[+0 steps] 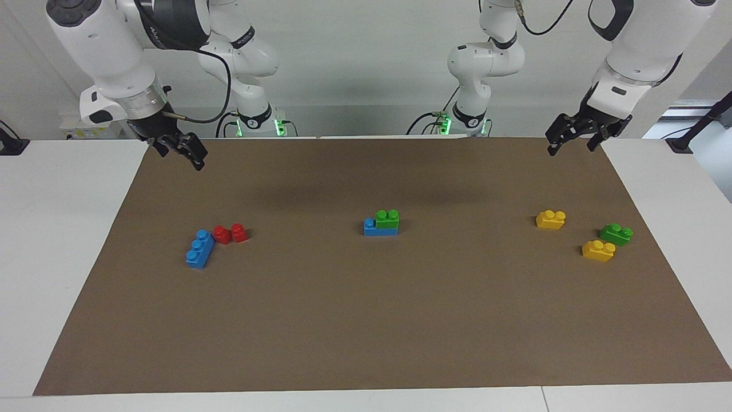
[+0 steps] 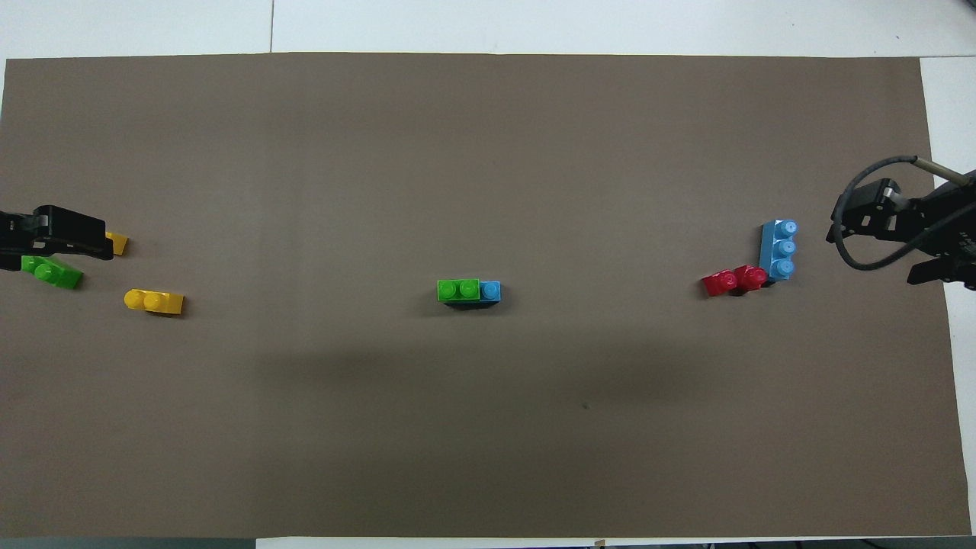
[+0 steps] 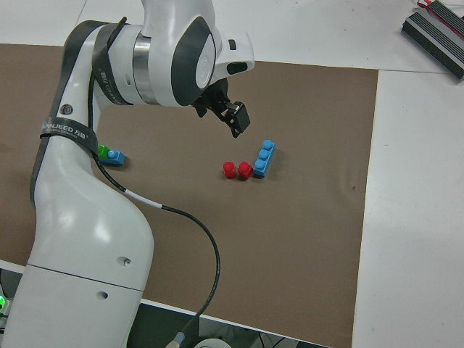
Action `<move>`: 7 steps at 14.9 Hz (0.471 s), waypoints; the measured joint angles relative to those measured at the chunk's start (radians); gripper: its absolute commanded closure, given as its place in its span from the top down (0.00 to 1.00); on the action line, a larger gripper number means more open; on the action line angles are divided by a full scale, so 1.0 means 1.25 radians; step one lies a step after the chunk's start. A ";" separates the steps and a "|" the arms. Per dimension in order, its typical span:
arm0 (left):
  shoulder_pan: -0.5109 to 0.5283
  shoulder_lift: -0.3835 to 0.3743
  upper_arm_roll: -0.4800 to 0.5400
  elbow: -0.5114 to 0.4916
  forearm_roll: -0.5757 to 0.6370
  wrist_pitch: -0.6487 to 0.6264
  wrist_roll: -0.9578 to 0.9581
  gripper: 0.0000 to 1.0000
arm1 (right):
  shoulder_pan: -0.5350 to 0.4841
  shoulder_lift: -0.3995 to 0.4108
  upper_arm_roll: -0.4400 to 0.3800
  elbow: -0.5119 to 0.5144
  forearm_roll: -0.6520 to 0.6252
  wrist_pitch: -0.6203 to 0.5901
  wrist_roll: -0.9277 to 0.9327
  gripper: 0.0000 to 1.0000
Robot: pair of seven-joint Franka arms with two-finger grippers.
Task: Remove green block with left arm and hold with right
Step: 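Move the left gripper while the right gripper moves toward the joined blocks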
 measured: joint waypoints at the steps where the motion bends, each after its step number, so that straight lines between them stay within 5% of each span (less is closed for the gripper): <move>1: 0.000 0.000 0.000 0.000 0.000 0.000 0.000 1.00 | 0.000 0.000 0.002 -0.001 0.027 0.006 0.100 1.00; 7: 0.000 0.000 0.001 0.000 0.000 0.000 -0.017 1.00 | 0.019 0.006 0.009 -0.033 0.162 0.035 0.502 1.00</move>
